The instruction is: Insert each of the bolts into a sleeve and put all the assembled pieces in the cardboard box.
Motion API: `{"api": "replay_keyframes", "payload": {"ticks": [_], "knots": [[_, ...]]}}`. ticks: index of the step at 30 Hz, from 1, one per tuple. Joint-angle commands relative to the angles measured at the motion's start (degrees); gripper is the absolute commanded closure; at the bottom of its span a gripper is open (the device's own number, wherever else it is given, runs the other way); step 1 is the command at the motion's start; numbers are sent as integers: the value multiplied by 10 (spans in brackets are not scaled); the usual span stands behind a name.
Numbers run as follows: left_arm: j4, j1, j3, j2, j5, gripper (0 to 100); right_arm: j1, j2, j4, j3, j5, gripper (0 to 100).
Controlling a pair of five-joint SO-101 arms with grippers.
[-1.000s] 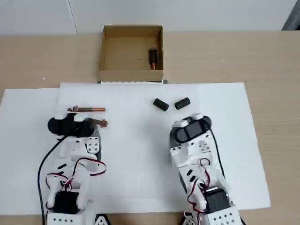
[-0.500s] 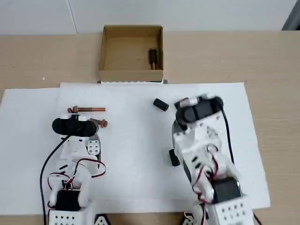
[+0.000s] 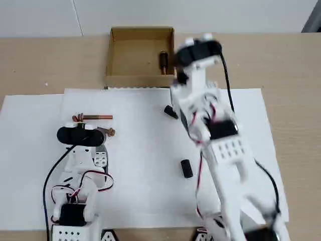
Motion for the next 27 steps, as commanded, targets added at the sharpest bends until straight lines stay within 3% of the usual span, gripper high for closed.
{"api": "replay_keyframes", "payload": {"ticks": [1,13,19,24,27], "knots": [[2,1,-2,-4,5,994,6,115,-50,-149,30,995],[2,1,-2,-4,5,994,-11,447,-100,-458,132,993],[2,1,-2,-4,5,994,-36,519,-99,-496,191,983],[2,1,-2,-4,5,994,-40,540,-91,-497,192,868],[2,1,-2,-4,5,994,-44,541,-73,-497,191,873]]}}
